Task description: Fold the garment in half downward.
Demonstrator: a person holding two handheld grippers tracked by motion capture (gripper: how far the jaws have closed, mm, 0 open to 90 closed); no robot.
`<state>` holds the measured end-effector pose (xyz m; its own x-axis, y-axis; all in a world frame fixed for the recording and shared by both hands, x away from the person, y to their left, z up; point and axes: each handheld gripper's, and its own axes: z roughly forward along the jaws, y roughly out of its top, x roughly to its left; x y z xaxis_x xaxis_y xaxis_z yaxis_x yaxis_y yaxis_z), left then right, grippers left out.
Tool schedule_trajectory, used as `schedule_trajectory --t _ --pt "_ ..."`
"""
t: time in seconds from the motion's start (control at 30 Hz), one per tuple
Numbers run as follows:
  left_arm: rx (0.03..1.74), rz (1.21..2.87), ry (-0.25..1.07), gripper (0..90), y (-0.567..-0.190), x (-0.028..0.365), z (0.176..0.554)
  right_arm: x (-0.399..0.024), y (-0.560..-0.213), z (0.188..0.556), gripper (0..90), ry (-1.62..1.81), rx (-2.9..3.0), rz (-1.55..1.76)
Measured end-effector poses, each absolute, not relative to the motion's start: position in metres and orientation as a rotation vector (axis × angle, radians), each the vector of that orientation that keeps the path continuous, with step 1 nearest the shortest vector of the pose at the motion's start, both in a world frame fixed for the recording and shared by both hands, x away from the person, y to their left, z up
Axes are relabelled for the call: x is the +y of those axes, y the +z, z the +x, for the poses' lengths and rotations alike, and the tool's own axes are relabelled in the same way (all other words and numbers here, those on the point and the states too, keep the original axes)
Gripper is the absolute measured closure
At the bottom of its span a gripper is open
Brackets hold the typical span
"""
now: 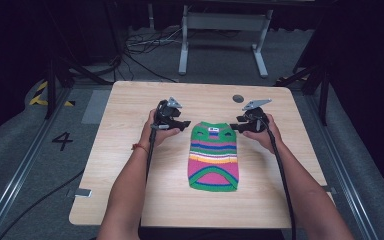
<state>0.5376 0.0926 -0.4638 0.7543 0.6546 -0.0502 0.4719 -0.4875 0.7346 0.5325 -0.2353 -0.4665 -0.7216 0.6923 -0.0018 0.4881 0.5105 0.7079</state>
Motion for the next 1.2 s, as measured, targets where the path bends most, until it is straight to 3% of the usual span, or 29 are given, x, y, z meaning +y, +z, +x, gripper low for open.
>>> schedule_trajectory --t 0.4,0.63,0.97,1.03,1.2 --pt "0.857 2.219 0.288 44.0 -0.482 0.051 0.56 -0.216 -0.481 0.546 57.0 0.99 2.507 0.997" --pt "0.885 2.268 0.272 45.1 -0.495 0.04 0.565 -0.213 -0.493 0.553 58.8 0.962 2.511 1.043" --pt "0.929 2.204 0.222 46.0 -0.503 0.042 0.564 -0.218 -0.5 0.559 58.1 1.017 2.512 1.112" --pt "0.914 2.206 0.209 49.9 -0.503 0.043 0.562 -0.217 -0.499 0.56 59.1 1.011 2.523 1.099" --pt "0.899 2.221 0.156 63.5 -0.501 0.041 0.561 -0.214 -0.498 0.558 74.5 1.028 2.551 1.107"
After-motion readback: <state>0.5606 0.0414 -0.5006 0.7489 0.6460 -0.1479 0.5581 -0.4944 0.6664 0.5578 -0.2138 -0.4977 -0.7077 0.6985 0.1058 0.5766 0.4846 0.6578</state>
